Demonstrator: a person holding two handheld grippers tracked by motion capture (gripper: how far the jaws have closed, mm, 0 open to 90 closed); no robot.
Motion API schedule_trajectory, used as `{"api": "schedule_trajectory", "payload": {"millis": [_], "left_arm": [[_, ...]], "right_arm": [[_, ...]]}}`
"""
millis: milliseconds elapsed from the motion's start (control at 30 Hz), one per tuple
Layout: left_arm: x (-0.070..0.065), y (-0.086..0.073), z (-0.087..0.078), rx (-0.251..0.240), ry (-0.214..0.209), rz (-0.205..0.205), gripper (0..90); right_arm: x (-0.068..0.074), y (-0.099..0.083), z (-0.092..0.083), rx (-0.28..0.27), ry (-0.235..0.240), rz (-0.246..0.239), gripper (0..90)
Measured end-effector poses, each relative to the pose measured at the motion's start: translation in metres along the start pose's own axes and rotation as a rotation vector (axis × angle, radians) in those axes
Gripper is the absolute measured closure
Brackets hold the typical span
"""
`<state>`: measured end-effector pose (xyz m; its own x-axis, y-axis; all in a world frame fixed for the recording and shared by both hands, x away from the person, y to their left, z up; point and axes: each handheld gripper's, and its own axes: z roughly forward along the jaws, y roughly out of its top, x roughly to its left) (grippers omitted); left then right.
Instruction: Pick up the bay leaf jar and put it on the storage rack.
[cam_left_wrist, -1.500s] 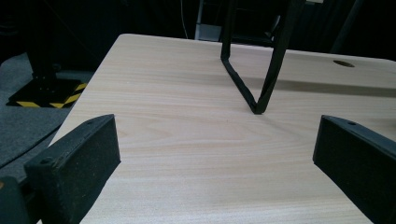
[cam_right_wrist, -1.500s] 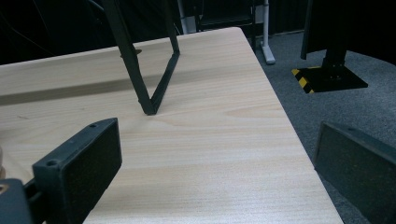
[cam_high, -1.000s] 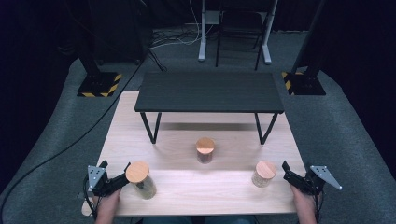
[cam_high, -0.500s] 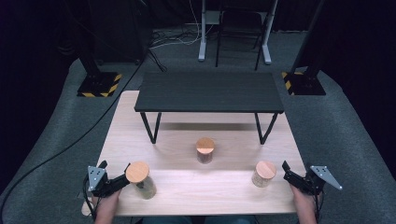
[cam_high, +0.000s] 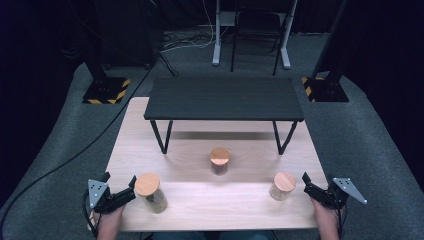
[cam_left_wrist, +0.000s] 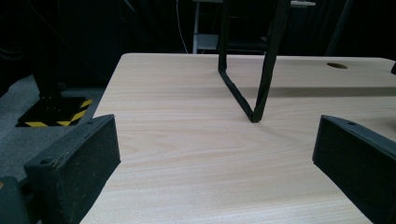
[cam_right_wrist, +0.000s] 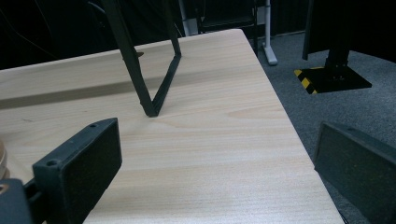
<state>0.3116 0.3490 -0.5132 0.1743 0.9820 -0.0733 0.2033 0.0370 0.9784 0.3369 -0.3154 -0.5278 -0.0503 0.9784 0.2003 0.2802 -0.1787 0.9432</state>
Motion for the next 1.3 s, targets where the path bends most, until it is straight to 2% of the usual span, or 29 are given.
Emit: {"api": "schedule_trajectory", "payload": {"millis": [300, 400, 533, 567, 733, 900, 967, 1300], "left_arm": [[0.003, 0.004, -0.007, -0.011, -0.006, 0.006, 0.2], [0.006, 0.005, -0.009, -0.017, -0.020, -0.008, 0.3], [0.006, 0.008, -0.013, -0.024, -0.028, 0.009, 0.2], [0.006, 0.010, -0.015, -0.024, -0.029, 0.024, 0.2], [0.007, 0.011, -0.018, -0.022, -0.037, 0.035, 0.2], [0.006, 0.016, -0.023, -0.025, -0.067, 0.050, 0.3], [0.004, 0.019, -0.027, -0.035, -0.078, 0.067, 0.3], [0.005, 0.025, -0.036, -0.066, -0.099, 0.064, 0.5]], "right_arm": [[0.000, 0.000, 0.000, -0.001, -0.001, 0.000, 0.3], [0.000, 0.000, 0.000, -0.002, -0.002, 0.002, 0.3], [0.000, 0.000, 0.000, -0.003, -0.002, 0.002, 0.3], [0.000, 0.000, 0.000, -0.003, -0.001, 0.002, 0.3], [0.000, 0.000, 0.000, -0.004, -0.002, 0.002, 0.3], [0.000, 0.000, 0.000, -0.004, -0.005, 0.002, 0.3], [0.000, 0.000, 0.000, -0.004, -0.005, 0.002, 0.3], [0.000, 0.000, 0.000, -0.003, -0.007, 0.004, 0.3]]}}
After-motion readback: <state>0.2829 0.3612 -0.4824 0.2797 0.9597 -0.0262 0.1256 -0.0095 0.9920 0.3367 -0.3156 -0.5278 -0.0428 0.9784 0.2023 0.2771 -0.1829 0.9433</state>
